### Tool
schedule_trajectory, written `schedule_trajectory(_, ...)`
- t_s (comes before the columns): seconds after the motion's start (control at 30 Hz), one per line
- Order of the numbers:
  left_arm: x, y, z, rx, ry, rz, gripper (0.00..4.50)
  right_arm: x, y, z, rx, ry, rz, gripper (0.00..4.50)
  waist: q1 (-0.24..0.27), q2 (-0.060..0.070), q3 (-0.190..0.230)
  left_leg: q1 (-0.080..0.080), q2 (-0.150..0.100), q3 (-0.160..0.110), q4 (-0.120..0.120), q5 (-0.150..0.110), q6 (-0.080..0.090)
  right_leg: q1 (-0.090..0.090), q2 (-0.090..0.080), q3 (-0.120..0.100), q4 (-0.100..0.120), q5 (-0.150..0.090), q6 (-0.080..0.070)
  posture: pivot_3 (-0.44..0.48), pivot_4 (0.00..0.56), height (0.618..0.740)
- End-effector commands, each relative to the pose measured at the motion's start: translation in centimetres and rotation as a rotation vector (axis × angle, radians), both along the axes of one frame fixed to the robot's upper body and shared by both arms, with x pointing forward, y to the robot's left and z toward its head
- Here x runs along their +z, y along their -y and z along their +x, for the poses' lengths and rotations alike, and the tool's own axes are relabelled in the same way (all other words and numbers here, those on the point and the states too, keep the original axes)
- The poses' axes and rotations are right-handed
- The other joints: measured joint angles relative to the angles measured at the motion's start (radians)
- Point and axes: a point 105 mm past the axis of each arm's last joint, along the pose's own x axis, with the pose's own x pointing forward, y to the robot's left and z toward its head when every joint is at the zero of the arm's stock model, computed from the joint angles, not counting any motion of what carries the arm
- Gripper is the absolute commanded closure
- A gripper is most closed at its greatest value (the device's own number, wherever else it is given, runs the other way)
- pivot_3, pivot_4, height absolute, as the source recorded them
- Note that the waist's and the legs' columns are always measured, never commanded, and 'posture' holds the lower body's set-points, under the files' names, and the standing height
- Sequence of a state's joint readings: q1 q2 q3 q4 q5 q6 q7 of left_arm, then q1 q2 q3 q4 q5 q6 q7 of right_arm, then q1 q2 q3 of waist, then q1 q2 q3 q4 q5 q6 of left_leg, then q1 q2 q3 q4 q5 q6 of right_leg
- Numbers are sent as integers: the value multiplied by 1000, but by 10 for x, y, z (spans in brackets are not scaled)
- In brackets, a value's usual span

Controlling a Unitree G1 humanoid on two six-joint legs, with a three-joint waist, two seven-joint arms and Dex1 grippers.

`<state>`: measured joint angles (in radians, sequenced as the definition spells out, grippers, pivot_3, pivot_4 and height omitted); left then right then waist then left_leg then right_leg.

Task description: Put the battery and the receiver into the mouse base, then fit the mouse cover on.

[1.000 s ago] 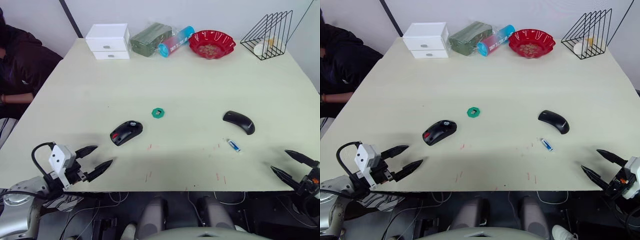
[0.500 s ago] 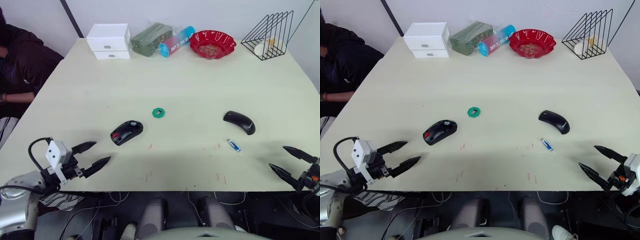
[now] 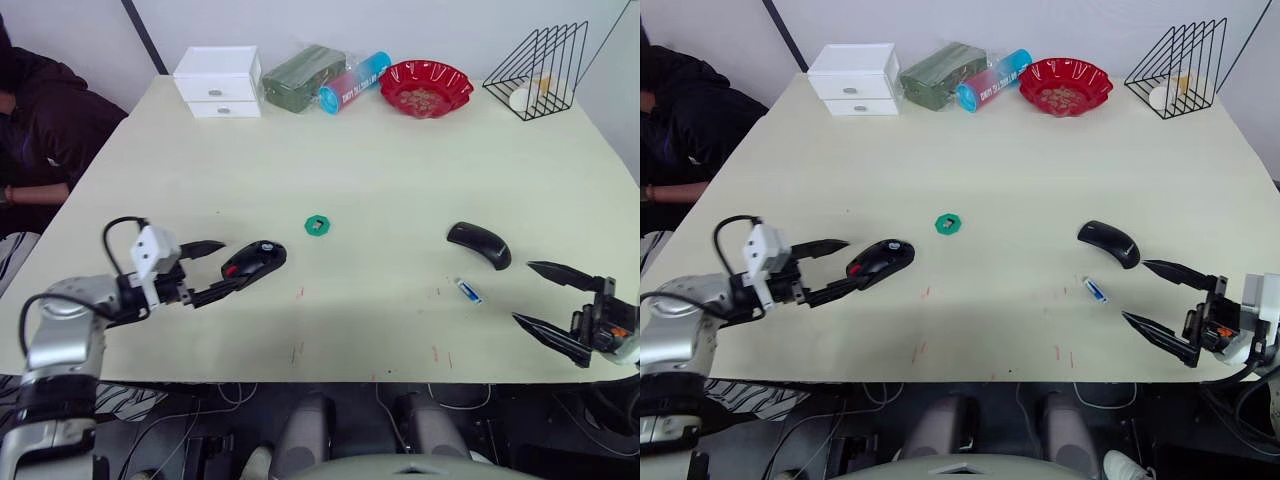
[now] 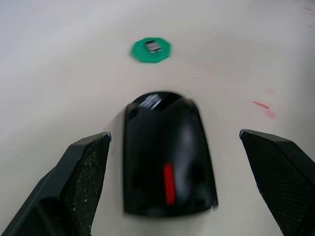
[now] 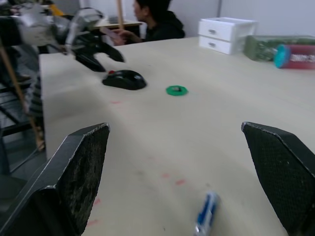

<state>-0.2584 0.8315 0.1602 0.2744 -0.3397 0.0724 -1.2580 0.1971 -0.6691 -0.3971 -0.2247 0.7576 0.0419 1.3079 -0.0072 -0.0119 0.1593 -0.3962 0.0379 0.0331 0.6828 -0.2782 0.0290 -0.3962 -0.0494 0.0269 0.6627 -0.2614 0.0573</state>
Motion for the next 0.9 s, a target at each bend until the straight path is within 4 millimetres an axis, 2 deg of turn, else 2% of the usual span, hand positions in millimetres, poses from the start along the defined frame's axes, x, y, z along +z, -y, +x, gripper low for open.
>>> schedule_trajectory(0.03,2,8,8,-17,5,37,34,8,-7,-5,53,31,-19,0,0,0,0,0,0,0,0,0,0,0,0,0,0,0,0,0,150,740)
schedule_trajectory(0.17,3,12,17,-17,-3,63,34,7,-8,-5,68,33,-37,0,-1,0,0,0,0,0,0,0,0,0,0,0,0,0,0,0,150,740)
schedule_trajectory(0.27,1,8,23,14,-21,97,34,7,-5,-5,55,43,-42,0,-1,0,0,0,0,-1,0,0,0,0,0,0,0,0,0,0,150,740)
schedule_trajectory(0.9,-21,19,26,43,-100,134,34,6,-5,-3,35,67,-41,0,0,-1,0,0,0,-1,1,0,0,0,1,0,0,0,0,0,150,740)
